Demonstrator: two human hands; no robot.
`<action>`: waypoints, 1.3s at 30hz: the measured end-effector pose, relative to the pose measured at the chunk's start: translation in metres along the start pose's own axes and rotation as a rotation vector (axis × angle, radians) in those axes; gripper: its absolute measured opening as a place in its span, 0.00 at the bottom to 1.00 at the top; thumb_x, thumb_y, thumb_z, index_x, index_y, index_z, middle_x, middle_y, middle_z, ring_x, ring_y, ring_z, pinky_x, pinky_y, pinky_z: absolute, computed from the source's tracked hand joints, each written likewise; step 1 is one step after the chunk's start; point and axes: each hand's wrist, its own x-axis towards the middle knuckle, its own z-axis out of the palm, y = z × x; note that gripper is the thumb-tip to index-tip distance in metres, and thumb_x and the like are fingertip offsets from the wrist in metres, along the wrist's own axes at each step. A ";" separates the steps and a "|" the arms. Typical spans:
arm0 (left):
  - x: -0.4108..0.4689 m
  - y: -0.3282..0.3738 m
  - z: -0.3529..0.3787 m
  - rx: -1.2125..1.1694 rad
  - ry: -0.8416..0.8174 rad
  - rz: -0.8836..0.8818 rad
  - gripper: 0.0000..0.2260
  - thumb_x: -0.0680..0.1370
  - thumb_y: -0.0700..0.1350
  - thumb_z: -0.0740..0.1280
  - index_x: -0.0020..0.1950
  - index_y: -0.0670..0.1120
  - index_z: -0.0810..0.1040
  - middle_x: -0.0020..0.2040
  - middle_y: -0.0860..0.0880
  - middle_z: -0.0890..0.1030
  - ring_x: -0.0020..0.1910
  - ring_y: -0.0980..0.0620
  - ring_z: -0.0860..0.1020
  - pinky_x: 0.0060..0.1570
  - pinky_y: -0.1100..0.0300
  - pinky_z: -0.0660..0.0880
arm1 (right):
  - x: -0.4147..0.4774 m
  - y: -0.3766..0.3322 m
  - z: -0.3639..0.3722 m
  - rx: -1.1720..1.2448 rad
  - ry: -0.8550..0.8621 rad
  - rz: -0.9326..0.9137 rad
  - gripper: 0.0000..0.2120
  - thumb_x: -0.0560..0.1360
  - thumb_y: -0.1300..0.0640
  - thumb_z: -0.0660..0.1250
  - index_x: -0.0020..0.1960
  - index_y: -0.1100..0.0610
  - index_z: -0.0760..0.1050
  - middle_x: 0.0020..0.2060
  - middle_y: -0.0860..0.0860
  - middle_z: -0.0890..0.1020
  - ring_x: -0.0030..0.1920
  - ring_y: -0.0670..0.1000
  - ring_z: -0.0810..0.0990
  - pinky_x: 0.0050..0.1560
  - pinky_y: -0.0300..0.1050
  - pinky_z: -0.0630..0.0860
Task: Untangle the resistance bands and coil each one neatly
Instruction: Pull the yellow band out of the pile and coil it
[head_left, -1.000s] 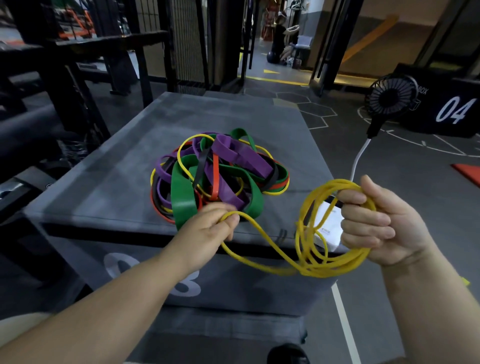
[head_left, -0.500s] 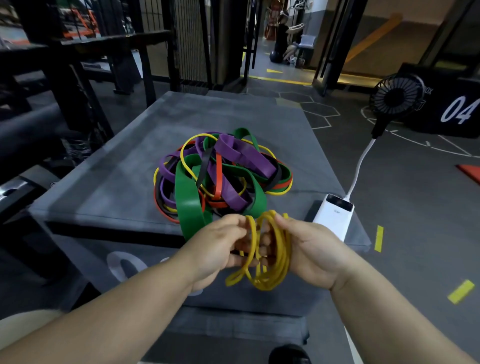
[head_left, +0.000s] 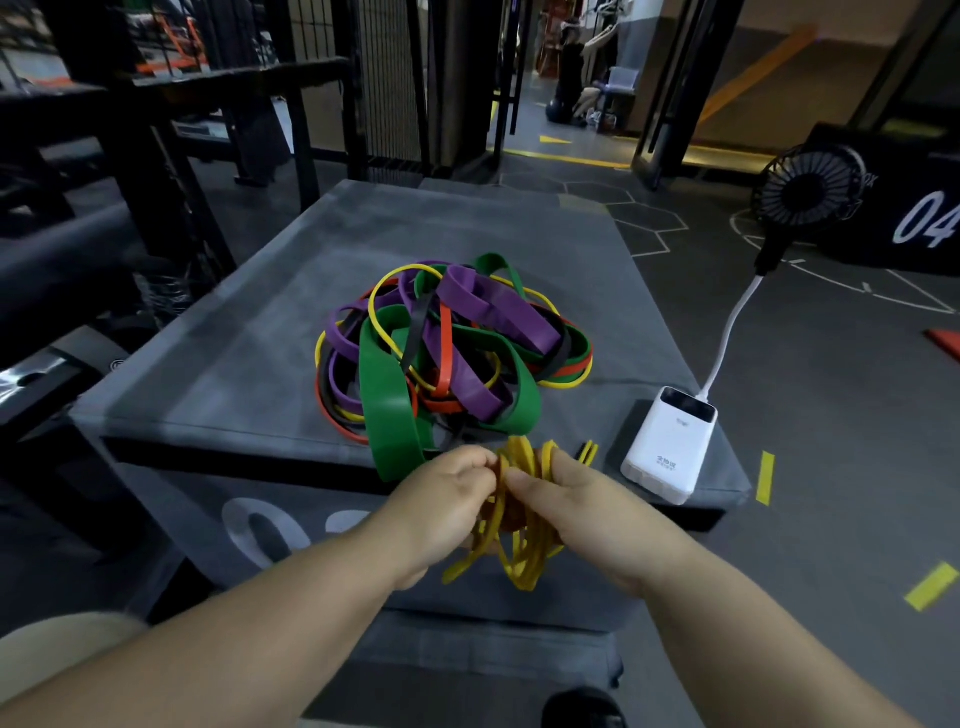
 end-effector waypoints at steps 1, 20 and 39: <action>0.001 -0.001 0.001 -0.004 -0.006 0.002 0.11 0.80 0.40 0.55 0.54 0.41 0.77 0.47 0.36 0.78 0.46 0.42 0.79 0.49 0.43 0.80 | -0.001 -0.002 0.001 -0.066 0.019 -0.009 0.20 0.76 0.40 0.63 0.47 0.58 0.72 0.38 0.55 0.81 0.42 0.51 0.80 0.52 0.55 0.77; -0.002 0.008 -0.006 -0.050 -0.172 0.103 0.07 0.73 0.34 0.63 0.51 0.37 0.74 0.32 0.47 0.76 0.24 0.55 0.68 0.28 0.60 0.73 | 0.003 -0.002 -0.016 -0.388 0.423 -0.112 0.29 0.59 0.28 0.71 0.32 0.54 0.72 0.25 0.46 0.74 0.28 0.43 0.72 0.32 0.42 0.68; 0.005 0.018 -0.052 0.071 -0.146 0.177 0.06 0.75 0.39 0.68 0.51 0.44 0.77 0.32 0.52 0.73 0.28 0.56 0.71 0.33 0.63 0.71 | 0.013 -0.006 -0.028 0.563 -0.225 -0.229 0.15 0.69 0.48 0.76 0.32 0.52 0.74 0.22 0.46 0.67 0.19 0.43 0.63 0.25 0.38 0.71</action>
